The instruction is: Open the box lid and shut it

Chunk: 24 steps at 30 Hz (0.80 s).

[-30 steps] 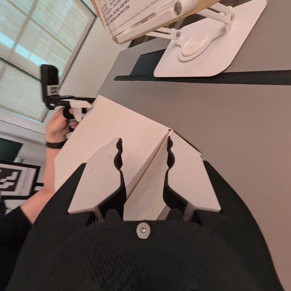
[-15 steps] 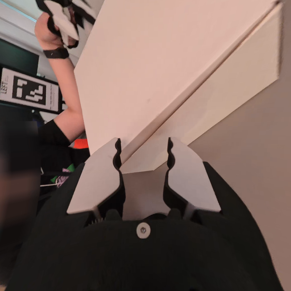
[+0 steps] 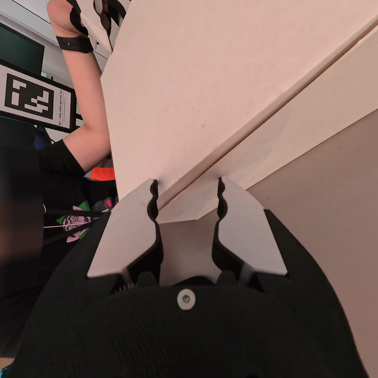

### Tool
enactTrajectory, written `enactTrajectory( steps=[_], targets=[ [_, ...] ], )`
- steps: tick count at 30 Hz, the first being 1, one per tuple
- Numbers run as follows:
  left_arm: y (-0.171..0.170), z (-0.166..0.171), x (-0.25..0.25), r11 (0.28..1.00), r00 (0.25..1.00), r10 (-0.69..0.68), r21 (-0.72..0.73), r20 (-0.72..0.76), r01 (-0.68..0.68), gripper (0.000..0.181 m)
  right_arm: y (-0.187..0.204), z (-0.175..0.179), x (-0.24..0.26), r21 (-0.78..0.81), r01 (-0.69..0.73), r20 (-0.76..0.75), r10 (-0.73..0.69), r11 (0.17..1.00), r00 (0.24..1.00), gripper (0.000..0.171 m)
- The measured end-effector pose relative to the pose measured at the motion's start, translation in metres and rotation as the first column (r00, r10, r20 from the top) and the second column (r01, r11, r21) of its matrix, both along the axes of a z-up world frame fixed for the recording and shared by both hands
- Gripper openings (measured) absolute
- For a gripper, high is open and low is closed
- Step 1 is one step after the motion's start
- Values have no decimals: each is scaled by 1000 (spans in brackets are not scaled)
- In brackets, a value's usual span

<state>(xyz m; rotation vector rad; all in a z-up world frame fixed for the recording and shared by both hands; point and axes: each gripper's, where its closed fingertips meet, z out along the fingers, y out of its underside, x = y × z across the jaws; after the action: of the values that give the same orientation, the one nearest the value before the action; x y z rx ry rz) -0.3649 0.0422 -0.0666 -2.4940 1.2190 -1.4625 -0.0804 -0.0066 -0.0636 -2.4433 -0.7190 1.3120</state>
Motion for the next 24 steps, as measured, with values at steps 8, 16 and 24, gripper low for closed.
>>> enactTrajectory(
  steps=[8,16,24],
  targets=[
    [-4,-6,1,998,997,-45,-48,55,48,53,0,-11,0,-38,-19,-18,19,999,1000,57],
    [-4,-6,2,997,996,-53,-44,71,56,53,0,-13,-1,-37,-26,-40,24,999,999,58],
    [-10,12,-24,993,991,-87,82,105,79,48,-12,3,14,97,-88,13,87,991,996,56]
  ],
)
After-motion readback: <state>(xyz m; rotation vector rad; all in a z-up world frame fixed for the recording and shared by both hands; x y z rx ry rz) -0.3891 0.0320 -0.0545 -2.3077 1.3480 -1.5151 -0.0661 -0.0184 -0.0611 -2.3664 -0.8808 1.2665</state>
